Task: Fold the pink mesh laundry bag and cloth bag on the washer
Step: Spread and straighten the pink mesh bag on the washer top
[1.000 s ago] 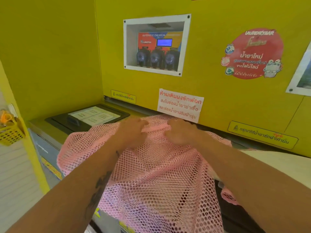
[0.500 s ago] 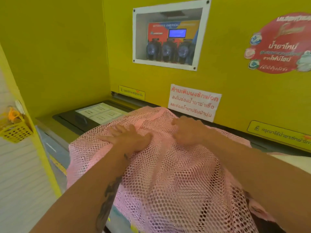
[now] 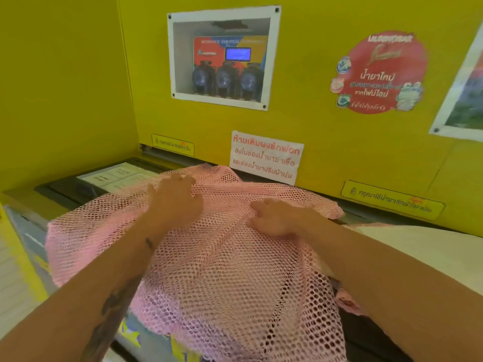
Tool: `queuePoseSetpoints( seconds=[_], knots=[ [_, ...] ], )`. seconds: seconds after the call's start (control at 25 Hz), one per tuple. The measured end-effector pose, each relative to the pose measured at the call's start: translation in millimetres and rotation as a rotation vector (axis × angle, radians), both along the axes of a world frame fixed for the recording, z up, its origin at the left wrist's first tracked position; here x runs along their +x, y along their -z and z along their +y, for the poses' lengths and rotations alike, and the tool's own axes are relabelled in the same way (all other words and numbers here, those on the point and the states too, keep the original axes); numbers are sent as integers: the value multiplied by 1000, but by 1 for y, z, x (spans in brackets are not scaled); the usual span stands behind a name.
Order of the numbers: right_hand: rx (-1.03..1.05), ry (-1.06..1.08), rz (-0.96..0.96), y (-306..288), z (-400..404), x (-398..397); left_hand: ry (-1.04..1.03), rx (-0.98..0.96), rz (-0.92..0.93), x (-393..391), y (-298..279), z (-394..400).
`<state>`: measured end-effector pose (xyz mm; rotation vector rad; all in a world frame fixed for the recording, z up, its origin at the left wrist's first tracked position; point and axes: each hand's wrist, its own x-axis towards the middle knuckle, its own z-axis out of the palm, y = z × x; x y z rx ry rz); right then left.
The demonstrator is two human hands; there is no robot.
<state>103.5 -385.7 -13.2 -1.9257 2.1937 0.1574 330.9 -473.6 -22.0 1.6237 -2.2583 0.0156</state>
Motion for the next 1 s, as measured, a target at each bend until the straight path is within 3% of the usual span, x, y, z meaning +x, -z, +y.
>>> queuePoseSetpoints(
  seconds=[0.12, 0.2, 0.36, 0.44, 0.6, 0.68, 0.84, 1.0],
  knots=[
    [-59, -38, -49, -24, 16, -6, 164, 227, -110, -10, 9, 27],
    [-86, -23, -78, -48, 39, -18, 176, 203, -152, -3, 17, 35],
    [-101, -18, -74, -84, 105, -55, 360, -214, 187, -12, 1, 57],
    [-11, 13, -62, -87, 137, -77, 502, -255, 321, -35, -18, 82],
    [170, 112, -20, -62, 184, -117, 753, -160, 421, -89, -37, 155],
    [57, 195, 51, -45, 198, -145, 856, -89, 383, -113, -36, 193],
    [-116, 290, 188, -41, 225, -196, 943, 86, 114, -151, -25, 251],
    [-152, 151, 48, -53, 250, -206, 898, 60, 98, -182, -19, 283]
  ],
)
